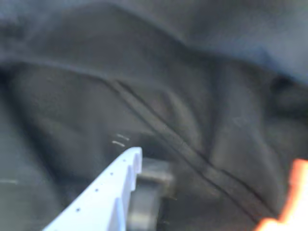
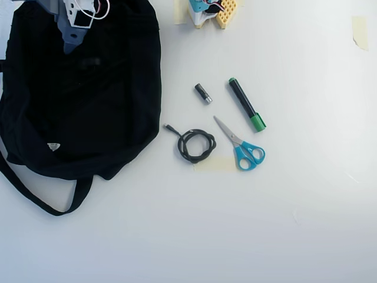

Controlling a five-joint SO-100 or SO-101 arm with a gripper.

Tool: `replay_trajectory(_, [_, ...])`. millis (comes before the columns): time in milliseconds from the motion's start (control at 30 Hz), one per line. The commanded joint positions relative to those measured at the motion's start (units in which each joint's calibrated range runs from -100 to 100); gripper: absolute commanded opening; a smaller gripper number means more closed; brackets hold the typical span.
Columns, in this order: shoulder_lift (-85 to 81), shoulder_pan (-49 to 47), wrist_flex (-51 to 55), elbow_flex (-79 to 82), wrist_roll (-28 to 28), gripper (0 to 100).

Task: Put the bike light into the black bag

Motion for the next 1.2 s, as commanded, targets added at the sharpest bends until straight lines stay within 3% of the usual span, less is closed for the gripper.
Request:
replay_trajectory(0, [-9.3,-3.9,4.0,-10.2,0.2,45])
replay_trajectory(67, [-19.6,-8.4,11.5,-10.6,0.1,47])
replay_trajectory(133, [-29.4,-19.2,17.6,-9.8,-0.2,43])
replay_trajectory(167, [-31.7,-23.2,18.4,-9.8,-0.3,37])
replay_trajectory(233, [-37.6,-34.7,20.6,-9.8,-0.4,14])
replay_trajectory(300, [-38.6,-41.8,20.6,-9.8,-0.4,2])
replay_trajectory(567, [-38.9,-50.4,22.0,-5.2,-0.3,2])
replay_trajectory(733, [-45.2,-52.3,37.0,-3.0,0.0,2])
replay_trajectory(833, [-49.6,-53.8,40.5,1.8,-0.1,2])
replay_trajectory(1000, [-59.5,-56.8,36.7,14.0,0.0,2])
replay_trajectory(1167, [-74.7,-57.1,25.5,35.0,0.0,2])
